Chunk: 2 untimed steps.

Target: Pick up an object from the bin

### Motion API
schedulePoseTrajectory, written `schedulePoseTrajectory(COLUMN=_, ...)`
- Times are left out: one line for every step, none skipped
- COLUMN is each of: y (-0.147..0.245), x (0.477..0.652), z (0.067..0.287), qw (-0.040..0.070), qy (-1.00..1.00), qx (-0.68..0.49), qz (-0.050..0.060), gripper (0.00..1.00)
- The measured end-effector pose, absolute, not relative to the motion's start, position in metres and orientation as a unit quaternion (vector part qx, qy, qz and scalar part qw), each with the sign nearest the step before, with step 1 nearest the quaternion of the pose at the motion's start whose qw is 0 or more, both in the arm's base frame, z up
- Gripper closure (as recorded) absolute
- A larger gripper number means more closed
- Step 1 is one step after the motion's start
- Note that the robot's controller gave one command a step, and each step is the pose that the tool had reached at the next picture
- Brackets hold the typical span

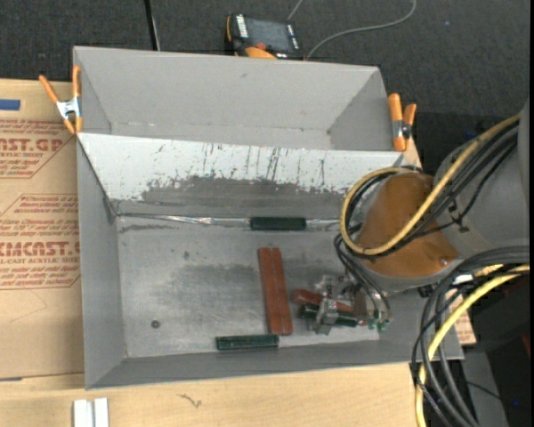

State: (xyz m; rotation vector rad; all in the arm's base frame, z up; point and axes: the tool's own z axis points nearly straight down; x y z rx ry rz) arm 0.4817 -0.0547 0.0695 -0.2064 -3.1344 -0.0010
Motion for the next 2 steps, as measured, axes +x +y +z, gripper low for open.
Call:
schedulePoseTrajectory(y=-0.054, x=0.483, z=0.114, qw=-0.002, qy=-0.998, qx=-0.066, qz=0.0, gripper=1.0)
schedulePoseTrajectory(y=-0.054, x=0.483, z=0.158, qw=-0.002, qy=-0.998, qx=-0.066, qz=0.0, gripper=1.0)
